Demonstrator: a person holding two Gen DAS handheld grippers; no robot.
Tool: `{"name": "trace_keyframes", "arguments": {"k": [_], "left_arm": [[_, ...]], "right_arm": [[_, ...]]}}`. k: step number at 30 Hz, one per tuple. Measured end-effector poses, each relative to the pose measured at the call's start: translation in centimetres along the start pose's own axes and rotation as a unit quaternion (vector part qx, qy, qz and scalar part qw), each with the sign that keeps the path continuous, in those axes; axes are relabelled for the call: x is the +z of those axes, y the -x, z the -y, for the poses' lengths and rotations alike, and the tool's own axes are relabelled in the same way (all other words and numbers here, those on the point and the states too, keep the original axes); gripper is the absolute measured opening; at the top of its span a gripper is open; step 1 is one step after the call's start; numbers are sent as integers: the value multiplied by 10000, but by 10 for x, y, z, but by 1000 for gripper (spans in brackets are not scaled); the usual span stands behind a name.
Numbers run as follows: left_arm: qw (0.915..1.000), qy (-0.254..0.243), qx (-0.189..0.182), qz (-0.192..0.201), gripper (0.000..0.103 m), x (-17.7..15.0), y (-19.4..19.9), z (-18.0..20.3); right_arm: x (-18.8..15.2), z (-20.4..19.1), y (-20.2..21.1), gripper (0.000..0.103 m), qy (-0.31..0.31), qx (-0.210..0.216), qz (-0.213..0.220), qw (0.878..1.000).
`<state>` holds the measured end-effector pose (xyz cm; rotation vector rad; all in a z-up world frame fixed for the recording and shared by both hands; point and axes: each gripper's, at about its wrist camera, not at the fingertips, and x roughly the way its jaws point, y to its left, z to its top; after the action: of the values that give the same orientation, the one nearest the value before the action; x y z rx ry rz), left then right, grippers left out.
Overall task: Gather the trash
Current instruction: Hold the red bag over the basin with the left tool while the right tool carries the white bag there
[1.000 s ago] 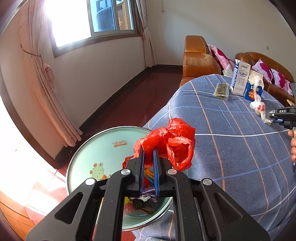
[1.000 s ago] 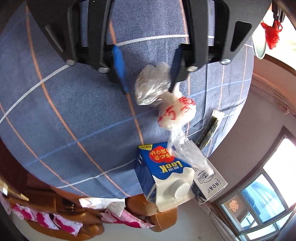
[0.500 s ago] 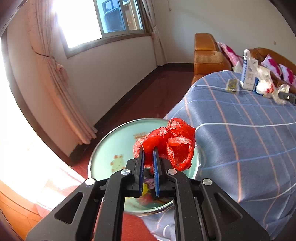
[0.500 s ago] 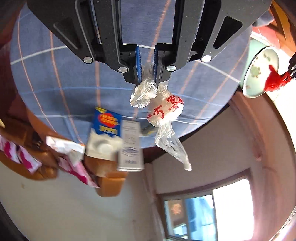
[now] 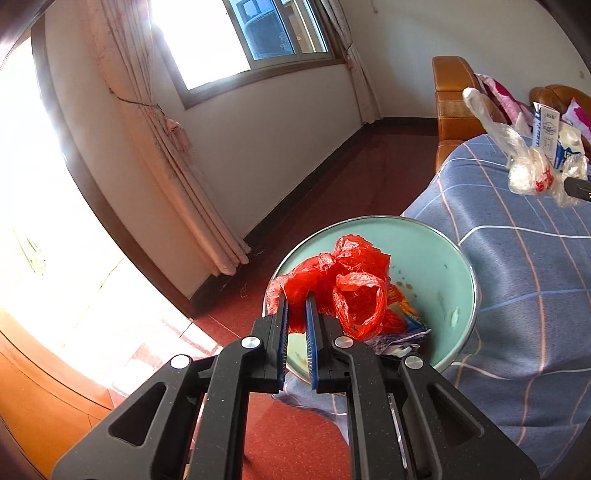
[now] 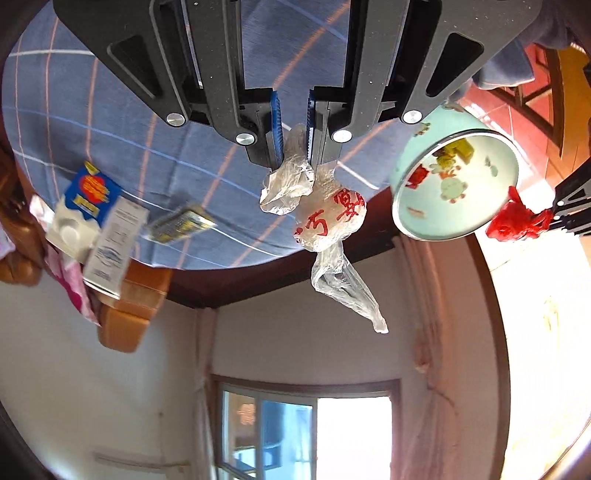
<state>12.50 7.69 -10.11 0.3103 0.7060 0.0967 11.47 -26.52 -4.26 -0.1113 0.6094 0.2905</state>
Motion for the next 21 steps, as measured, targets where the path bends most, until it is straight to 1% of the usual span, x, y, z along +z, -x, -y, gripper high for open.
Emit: {"name": "trace_keyframes", "arguments": {"k": [9, 15, 21], "left_arm": [[9998, -6, 182, 19, 9, -3, -1, -8], [9994, -21, 342, 48, 9, -2, -1, -14], [9992, 33, 398, 52, 9, -1, -3, -21]], "right_arm": [[12, -33, -14, 11, 346, 298, 42, 9989], [18, -45, -17, 11, 493, 390, 80, 9980], [20, -55, -20, 11, 633, 468, 92, 9969]]}}
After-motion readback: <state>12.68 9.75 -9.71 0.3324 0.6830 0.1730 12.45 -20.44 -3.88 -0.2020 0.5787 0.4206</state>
